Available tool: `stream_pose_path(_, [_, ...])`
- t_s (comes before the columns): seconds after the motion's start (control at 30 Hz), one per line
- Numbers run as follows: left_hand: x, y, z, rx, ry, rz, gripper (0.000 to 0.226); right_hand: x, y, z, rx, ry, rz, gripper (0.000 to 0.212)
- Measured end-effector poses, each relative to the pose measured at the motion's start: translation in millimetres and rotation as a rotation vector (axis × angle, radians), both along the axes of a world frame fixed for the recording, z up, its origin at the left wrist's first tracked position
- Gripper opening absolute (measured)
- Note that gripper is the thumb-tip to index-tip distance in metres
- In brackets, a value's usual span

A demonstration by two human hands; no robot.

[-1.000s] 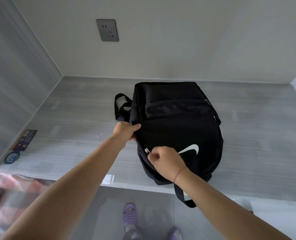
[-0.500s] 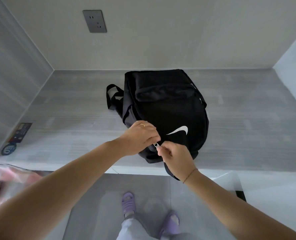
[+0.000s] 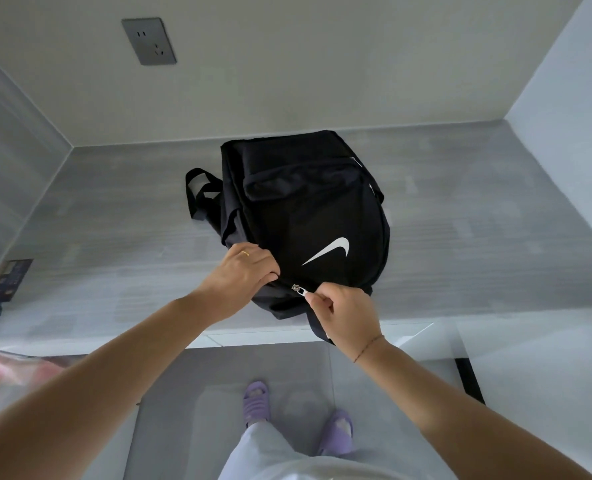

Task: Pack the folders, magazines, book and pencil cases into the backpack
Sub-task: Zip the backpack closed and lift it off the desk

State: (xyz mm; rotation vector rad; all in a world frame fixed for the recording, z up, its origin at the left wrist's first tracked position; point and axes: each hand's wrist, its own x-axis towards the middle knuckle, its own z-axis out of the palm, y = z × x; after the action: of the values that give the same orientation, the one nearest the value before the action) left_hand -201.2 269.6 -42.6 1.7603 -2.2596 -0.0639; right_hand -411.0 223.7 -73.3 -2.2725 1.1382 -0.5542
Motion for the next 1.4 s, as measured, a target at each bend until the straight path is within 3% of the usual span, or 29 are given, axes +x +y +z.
stream_pose_path(0.13, [1.5, -2.1, 3.6, -0.017, -0.004, -0.015, 0.024, -0.3, -3.9, 2.4, -0.035, -0.006, 0.005, 0.035])
stream_pose_path(0.27, [11.9, 0.9, 9.5, -0.012, -0.036, 0.061, 0.031, -16.5, -7.1, -4.9, 0.056, -0.023, -0.141, 0.044])
stream_pose_path(0.37, [4.0, -1.8, 10.3, 0.038, -0.163, 0.006, 0.019, -30.8, 0.1, -15.4, 0.081, 0.026, -0.186, 0.049])
stream_pose_path(0.5, [-41.7, -19.3, 3.2, 0.059, -0.309, -0.137, 0.037, -33.2, 4.1, -18.8, 0.006, -0.022, -0.124, 0.038])
stream_pose_path(0.63, [-64.7, -33.9, -2.4, 0.010, -0.362, -0.198, 0.030, -43.7, -9.3, -15.9, -0.117, 0.017, -0.101, 0.036])
stream_pose_path(0.77, [-59.0, -31.7, 4.4, -0.002, -0.200, -0.216, 0.026, -67.7, -41.9, -21.3, -0.183, 0.098, -0.117, 0.038])
stream_pose_path(0.93, [-63.2, -37.1, 14.9, 0.006, -0.157, -0.251, 0.023, -78.6, -70.9, -21.1, -0.210, 0.164, -0.080, 0.033])
stream_pose_path(1.07, [-68.2, -44.6, 14.9, 0.173, -0.186, -0.194, 0.017, -75.8, -74.3, -20.2, -0.158, 0.094, -0.157, 0.034])
stream_pose_path(1.2, [-78.1, -51.2, 4.2, 0.343, -0.076, 0.036, 0.036, -74.7, -41.3, -14.3, -0.102, -0.040, -0.181, 0.036])
stream_pose_path(1.27, [-95.5, -60.4, -0.4, 0.340, -0.063, 0.064, 0.046, -75.8, -27.4, -9.2, -0.114, -0.052, -0.129, 0.035])
stream_pose_path(1.4, [-116.9, -76.4, -7.0, 0.364, -0.047, 0.022, 0.039, -78.9, -31.2, -4.7, -0.166, -0.012, -0.103, 0.032])
